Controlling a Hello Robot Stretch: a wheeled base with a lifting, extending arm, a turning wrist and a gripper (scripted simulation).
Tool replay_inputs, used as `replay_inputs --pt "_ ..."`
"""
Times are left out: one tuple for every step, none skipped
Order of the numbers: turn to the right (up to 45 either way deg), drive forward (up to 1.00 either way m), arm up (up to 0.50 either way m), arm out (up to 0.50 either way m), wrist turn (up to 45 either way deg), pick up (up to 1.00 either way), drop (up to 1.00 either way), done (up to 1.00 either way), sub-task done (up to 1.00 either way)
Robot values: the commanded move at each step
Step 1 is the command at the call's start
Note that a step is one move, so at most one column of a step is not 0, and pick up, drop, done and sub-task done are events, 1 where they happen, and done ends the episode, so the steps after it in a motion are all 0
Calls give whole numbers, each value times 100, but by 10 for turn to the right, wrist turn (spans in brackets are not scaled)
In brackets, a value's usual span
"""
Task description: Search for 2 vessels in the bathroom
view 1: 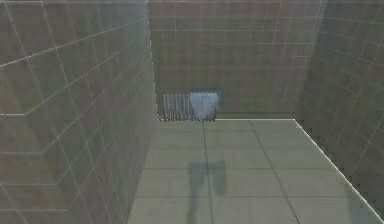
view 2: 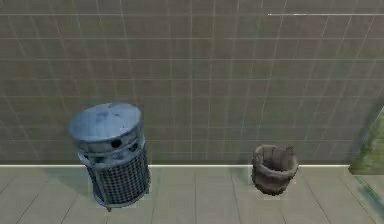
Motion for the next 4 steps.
replay_inputs --pt "450 0 0 0 0 0 0 0 0" --pt "450 0 0 0 0 0 0 0 0" --pt "450 0 0 0 0 0 0 0 0" --pt "0 40 0 0 0 0 0 0 0"
